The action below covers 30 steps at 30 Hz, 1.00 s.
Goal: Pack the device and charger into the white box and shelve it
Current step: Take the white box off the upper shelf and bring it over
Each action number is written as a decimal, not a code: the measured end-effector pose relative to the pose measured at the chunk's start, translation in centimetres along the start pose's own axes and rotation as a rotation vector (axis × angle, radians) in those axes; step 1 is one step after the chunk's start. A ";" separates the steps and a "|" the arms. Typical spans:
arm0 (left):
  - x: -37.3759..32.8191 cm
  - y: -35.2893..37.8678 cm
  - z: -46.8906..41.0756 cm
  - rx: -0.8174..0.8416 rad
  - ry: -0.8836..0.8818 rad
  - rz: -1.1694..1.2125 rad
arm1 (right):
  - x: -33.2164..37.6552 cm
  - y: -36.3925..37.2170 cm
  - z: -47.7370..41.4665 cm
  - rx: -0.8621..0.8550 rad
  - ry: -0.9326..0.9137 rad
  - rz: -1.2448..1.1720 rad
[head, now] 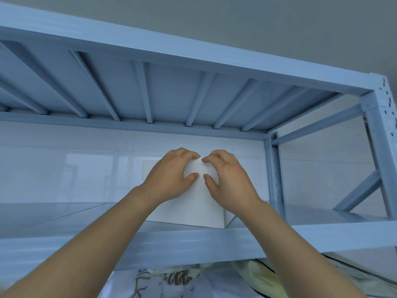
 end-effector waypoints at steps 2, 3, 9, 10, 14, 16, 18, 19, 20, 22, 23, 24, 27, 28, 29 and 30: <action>-1.1 -1.3 0.3 -0.032 0.019 -0.009 | 0.6 -1.0 0.4 -0.023 0.009 0.006; -1.6 -2.1 0.5 -0.048 0.025 -0.013 | 1.0 -1.6 0.7 -0.034 0.016 0.011; -4.8 -5.9 2.1 -0.094 0.054 -0.058 | 3.5 -4.4 2.7 -0.062 -0.002 0.061; -5.3 -6.5 2.6 -0.115 0.049 -0.059 | 4.0 -4.9 3.2 -0.074 -0.008 0.056; -7.8 -8.4 4.3 -0.141 0.037 -0.086 | 5.1 -7.2 5.6 -0.108 -0.020 -0.006; -9.3 -9.1 5.2 -0.143 0.032 -0.108 | 5.3 -8.3 6.9 -0.114 -0.016 -0.031; -11.0 -9.9 6.1 -0.163 0.023 -0.135 | 5.3 -9.4 8.2 -0.119 -0.019 -0.057; -11.9 -10.2 6.6 -0.172 0.020 -0.152 | 5.3 -9.9 8.9 -0.123 -0.024 -0.073; -12.9 -10.4 7.0 -0.177 0.020 -0.172 | 5.2 -10.4 9.6 -0.128 -0.027 -0.088; -14.7 -10.7 7.8 -0.167 0.024 -0.221 | 4.9 -11.4 11.2 -0.136 -0.029 -0.111; -15.4 -10.8 8.1 -0.149 0.018 -0.248 | 4.6 -11.8 11.9 -0.136 -0.026 -0.120; -15.8 -10.8 8.5 -0.125 -0.002 -0.275 | 4.3 -12.1 12.6 -0.130 -0.023 -0.126; -16.5 -10.8 10.0 -0.058 -0.107 -0.309 | 3.4 -12.5 14.4 -0.078 -0.011 -0.129; -17.2 -10.6 10.5 -0.046 -0.121 -0.308 | 3.1 -12.5 15.0 -0.053 -0.011 -0.136; -18.0 -10.4 10.8 -0.042 -0.122 -0.307 | 3.0 -12.6 15.6 -0.030 -0.014 -0.145; -18.9 -10.3 11.2 -0.046 -0.115 -0.313 | 2.9 -12.6 16.1 -0.013 -0.016 -0.152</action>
Point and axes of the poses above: each hand's wrist, its own z-axis away from the middle knuckle, its own y-axis out of the palm, x = y × z, the point moved 10 cm from there along -z, towards the middle knuckle, and after that the axes turned 13 degrees about y, right-handed, at the moved point
